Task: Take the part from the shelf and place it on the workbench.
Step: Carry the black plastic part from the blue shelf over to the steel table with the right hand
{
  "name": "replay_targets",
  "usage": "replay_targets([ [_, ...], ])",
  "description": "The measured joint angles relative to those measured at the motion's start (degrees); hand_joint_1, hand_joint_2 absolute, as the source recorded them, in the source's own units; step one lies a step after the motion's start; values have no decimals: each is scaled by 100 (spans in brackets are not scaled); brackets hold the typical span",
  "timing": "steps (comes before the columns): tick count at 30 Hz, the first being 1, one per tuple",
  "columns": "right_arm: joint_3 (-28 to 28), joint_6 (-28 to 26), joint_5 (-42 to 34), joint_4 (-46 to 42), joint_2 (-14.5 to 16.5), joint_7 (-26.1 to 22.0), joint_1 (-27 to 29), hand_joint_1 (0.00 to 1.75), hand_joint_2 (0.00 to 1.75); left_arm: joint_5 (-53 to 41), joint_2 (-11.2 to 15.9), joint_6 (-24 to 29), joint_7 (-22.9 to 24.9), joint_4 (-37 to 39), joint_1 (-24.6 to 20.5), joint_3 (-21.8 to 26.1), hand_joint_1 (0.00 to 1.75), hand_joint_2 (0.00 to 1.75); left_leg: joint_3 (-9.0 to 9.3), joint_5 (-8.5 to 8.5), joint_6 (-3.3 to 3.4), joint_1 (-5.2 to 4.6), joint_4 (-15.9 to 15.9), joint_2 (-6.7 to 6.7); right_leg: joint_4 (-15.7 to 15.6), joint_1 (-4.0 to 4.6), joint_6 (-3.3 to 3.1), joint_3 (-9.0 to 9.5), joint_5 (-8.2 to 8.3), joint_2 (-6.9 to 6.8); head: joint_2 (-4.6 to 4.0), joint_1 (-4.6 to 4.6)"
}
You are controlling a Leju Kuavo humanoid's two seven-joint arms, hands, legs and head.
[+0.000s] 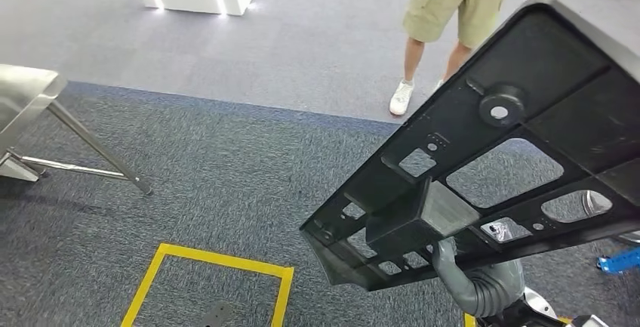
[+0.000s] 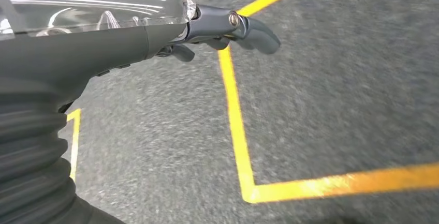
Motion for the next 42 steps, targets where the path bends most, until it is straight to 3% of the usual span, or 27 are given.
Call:
replay_targets([
  [1,-3,2,0,-4,3,4,-2,175,175,6,18,1,12,0,19,1,0,175,35,28,22,11,-61,-63,7,-8,25,25,-22,25,0,1],
  [3,-21,8,-7,-16,10,6,-2,175,175,13,45,-2,14,0,26,5,0,175,128,95,79,49,-190,-189,290,-24,63,-61,-220,290,0,1],
  [5,-39,13,-16,-16,10,8,18,175,175,15,49,-16,-35,0,4,7,0,175,144,119,111,67,-218,-328,987,-40,75,-404,-555,594,0,1],
  [6,-42,14,-19,-12,10,10,32,175,175,14,43,-26,-71,0,-3,7,0,175,142,116,112,67,-211,-406,1306,-41,83,-586,-657,648,0,1],
  [7,-44,15,-23,-6,10,11,43,175,175,13,33,-32,-106,0,-1,6,0,175,141,110,108,69,-199,-490,1470,-44,93,-704,-650,668,0,1],
  [8,-45,15,-27,-3,10,11,49,175,175,10,21,-34,-136,0,5,6,0,175,142,100,99,74,-179,-571,1414,-50,101,-718,-524,678,0,0],
  [9,-46,16,-30,-1,10,11,52,175,175,5,10,-34,-161,0,11,7,0,175,143,82,84,82,-147,-654,1156,-63,110,-632,-306,700,0,0],
  [11,-49,16,-33,4,10,5,56,175,175,-12,-6,-28,-195,0,9,8,0,175,108,24,35,94,-42,-803,450,-108,130,-347,64,936,0,1],
  [13,-54,14,-35,8,10,-6,69,175,175,-32,-12,-10,-214,0,2,8,0,175,33,-9,-26,101,40,-927,127,-129,116,-226,152,1143,0,1],
  [15,-60,11,-33,5,11,-15,76,175,175,-55,-13,13,-244,0,16,7,0,175,-19,1,-89,122,45,-1041,113,-114,53,-233,149,1084,0,-1],
  [16,-61,11,-30,4,12,-17,74,175,175,-66,-14,21,-260,0,28,7,0,175,-30,-9,-117,127,59,-1019,91,-110,18,-217,155,1019,0,-1],
  [18,-63,11,-26,1,15,-20,76,175,175,-77,-19,26,-282,0,28,6,0,175,-153,-165,-175,120,323,-741,37,-112,-50,-168,160,866,0,-3],
  [20,-67,10,-24,0,19,-22,87,175,175,-84,-24,34,-301,0,5,5,0,175,-488,-501,-226,130,1006,-406,18,-85,-91,-136,145,699,0,-5],
  [22,-70,9,-24,1,19,-25,102,175,175,-83,-24,46,-327,0,-3,6,0,175,-813,-706,-249,155,1621,-321,18,-62,-106,-126,124,531,0,-5],
  [23,-70,10,-23,1,20,-27,110,175,175,-79,-24,51,-338,0,4,8,0,175,-830,-645,-247,160,1637,-309,18,-54,-107,-117,113,452,0,-5],
  [25,-70,13,-22,0,26,-28,116,175,175,-68,-24,54,-349,0,15,14,0,175,-525,-276,-207,148,1036,-219,17,-43,-100,-80,84,313,0,-4],
  [26,-70,18,-22,-1,33,-27,112,175,175,-64,-23,54,-351,0,12,16,0,175,-308,-118,-170,115,611,-75,16,-35,-89,-55,67,251,0,-4],
  [28,-70,28,-18,-1,49,-20,91,175,175,-63,-24,53,-351,0,-9,19,0,175,-51,20,-89,35,88,140,13,-23,-52,-25,38,145,0,-4],
  [29,-70,33,-15,0,60,-11,76,175,175,-63,-24,52,-351,0,-15,19,0,175,-40,0,-60,2,29,167,8,-22,-29,-16,28,95,0,-4],
  [31,-67,38,-2,2,93,30,28,175,175,-58,-24,21,-334,0,-1,24,0,175,-21,31,-6,3,-31,34,3,-35,30,19,3,24,0,-5],
  [33,-51,37,23,11,124,83,-27,175,175,-57,-24,-54,-294,0,10,31,0,175,60,86,59,38,-136,-95,192,-48,74,-21,-140,233,0,-3],
  [35,-30,28,55,36,135,118,-54,175,175,-61,-26,-117,-267,0,-8,35,0,175,104,119,101,59,-184,-234,812,-51,83,-314,-460,554,0,0],
  [37,-17,8,80,74,141,131,-59,175,175,-69,-28,-163,-255,0,-17,38,0,175,106,119,109,61,-178,-403,1480,-54,92,-700,-673,657,0,0],
  [38,-6,-7,89,97,145,136,-67,175,175,-77,-31,-196,-237,0,-10,38,0,175,112,114,105,66,-171,-494,1578,-57,100,-795,-620,666,0,0],
  [39,15,-22,95,120,153,141,-87,175,175,-87,-31,-243,-204,0,-2,38,0,175,120,104,92,73,-157,-587,1452,-65,106,-783,-452,679,0,0],
  [40,46,-32,95,142,164,146,-123,175,175,-96,-33,-301,-155,0,5,39,0,175,127,88,72,83,-130,-676,1133,-81,112,-673,-207,720,0,0],
  [42,150,26,41,232,219,176,-285,175,175,-90,-42,-446,19,0,-1,47,0,175,93,30,11,96,-28,-823,422,-133,132,-401,157,981,0,0],
])
